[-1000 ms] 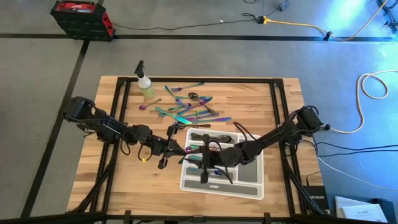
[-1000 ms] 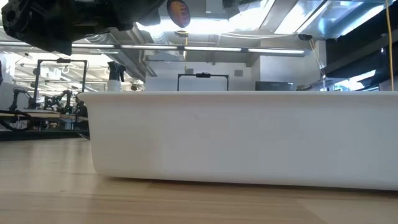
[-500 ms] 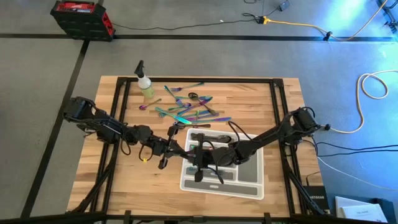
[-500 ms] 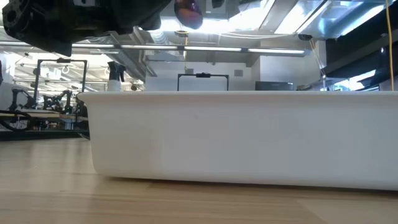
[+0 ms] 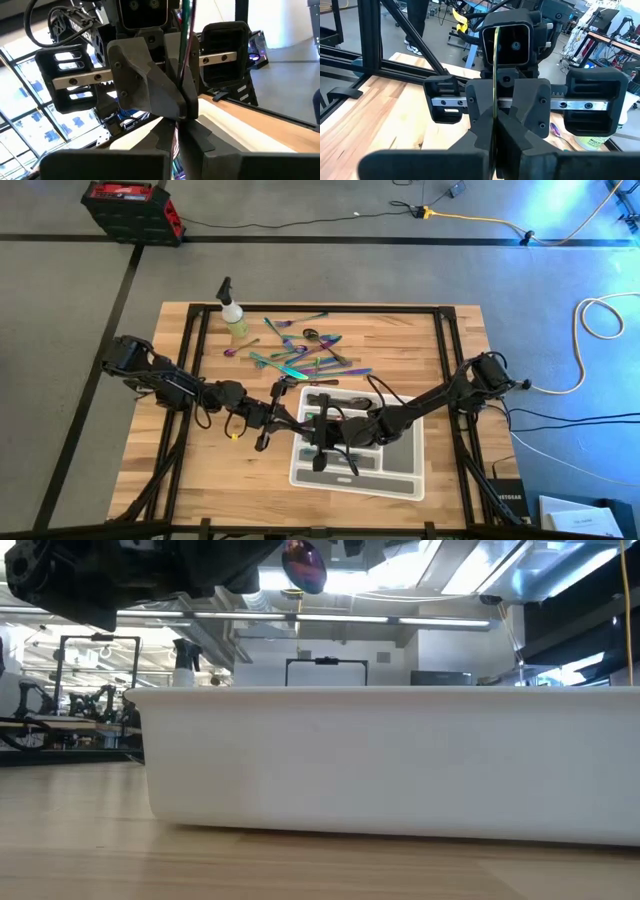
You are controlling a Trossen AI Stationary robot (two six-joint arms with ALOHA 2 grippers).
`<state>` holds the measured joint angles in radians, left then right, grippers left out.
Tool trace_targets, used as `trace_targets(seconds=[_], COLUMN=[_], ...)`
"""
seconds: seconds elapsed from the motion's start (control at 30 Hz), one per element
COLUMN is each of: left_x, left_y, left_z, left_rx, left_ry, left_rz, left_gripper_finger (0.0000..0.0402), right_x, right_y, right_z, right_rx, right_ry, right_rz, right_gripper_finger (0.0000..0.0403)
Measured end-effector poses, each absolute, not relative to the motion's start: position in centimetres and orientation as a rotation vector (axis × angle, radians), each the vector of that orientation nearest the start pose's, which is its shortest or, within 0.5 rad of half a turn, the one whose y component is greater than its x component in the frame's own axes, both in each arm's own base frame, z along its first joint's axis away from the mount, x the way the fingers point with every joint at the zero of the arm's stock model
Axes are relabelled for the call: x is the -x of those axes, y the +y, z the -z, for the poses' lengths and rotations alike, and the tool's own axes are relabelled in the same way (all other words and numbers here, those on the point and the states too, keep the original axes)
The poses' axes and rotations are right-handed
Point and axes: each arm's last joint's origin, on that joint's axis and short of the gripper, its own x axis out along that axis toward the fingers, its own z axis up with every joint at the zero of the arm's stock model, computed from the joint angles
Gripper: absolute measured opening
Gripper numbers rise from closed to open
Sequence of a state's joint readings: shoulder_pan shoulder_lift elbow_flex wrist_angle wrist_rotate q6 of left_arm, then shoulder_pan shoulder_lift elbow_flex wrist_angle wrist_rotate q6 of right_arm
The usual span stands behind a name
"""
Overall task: Sort silverware
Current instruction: Put the purple spoon into the white silverware tray
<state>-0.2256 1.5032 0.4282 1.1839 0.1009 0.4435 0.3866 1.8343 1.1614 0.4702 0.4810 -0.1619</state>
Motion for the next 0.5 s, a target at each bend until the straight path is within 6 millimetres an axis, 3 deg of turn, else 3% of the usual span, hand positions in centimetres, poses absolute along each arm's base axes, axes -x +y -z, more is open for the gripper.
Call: trace_targets(seconds=[0.23, 0.5], left_x=[-26.0, -26.0], left_y=[-6.3, -6.3], left_z=[-19.0, -18.7], left_rx=[-0.466, -0.459], left_ry=[-0.177, -0.148], left_rz=[0.317, 0.323], left_gripper_finger=[0.0073, 0.0169], right_x=[-37.9, -35.5], right_y=[14.3, 15.2], right_z=[-23.8, -25.2], right_rx=[0.259, 0.282], right_ry=[0.211, 0.304], right_rz=[0.104, 0.174], right_gripper_finger=[0.0, 0.0])
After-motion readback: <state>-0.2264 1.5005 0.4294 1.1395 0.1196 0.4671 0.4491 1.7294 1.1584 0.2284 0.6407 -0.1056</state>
